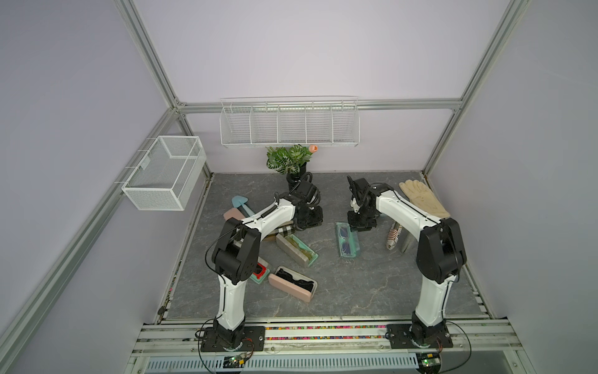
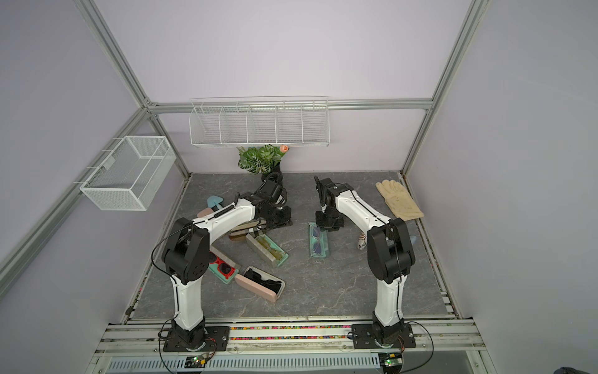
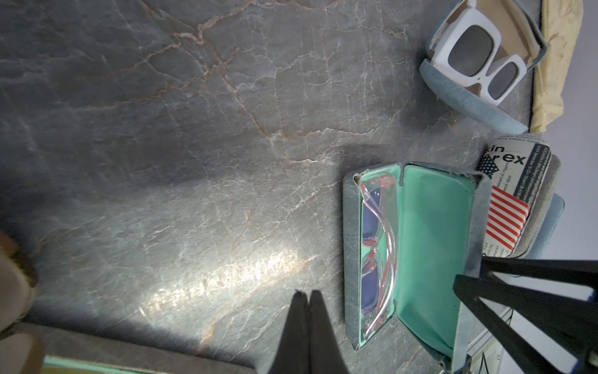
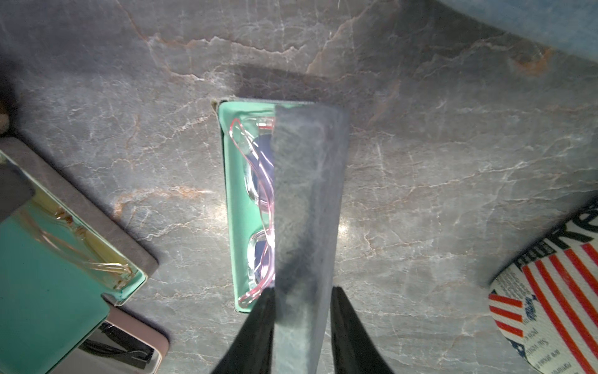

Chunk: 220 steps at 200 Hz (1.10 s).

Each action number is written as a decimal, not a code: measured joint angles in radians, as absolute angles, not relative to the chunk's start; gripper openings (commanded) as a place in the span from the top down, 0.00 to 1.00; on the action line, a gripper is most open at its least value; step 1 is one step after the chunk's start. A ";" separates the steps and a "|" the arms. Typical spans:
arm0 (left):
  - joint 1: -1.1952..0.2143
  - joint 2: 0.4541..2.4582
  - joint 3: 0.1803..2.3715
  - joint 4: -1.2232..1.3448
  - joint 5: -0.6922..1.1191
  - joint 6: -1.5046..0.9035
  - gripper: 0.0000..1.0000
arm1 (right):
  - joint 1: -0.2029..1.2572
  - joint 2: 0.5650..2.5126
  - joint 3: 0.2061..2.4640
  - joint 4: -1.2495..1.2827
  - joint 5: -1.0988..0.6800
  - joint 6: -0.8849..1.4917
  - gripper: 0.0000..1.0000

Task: Close the glasses case
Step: Move the glasses case to the center of the board, then close the glasses case at the center of the board.

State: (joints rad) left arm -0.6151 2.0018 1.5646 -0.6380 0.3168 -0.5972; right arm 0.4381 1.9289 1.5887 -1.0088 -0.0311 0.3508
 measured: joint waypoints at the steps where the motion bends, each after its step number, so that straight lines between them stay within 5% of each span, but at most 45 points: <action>1: -0.615 2.002 1.565 -0.638 0.317 -0.597 1.00 | 0.438 1.929 1.589 -1.009 -0.031 0.351 0.66; 75: -0.620 2.031 1.565 -0.617 0.344 -0.606 1.00 | 0.438 1.809 1.588 -1.010 -0.062 0.345 0.53; 132: -0.651 2.085 1.567 -0.617 0.349 -0.614 1.00 | 0.416 1.639 1.502 -1.003 -0.072 0.334 0.89; 220: -0.690 2.136 1.596 -0.611 0.349 -0.620 1.00 | 0.374 1.640 1.321 -0.903 -0.148 0.334 0.93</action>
State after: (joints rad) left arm -0.6899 2.1361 1.5955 -0.6106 0.3492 -0.6201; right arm 0.3744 1.6402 1.3212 -0.9028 -0.1482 0.3340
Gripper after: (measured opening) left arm 0.040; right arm 0.069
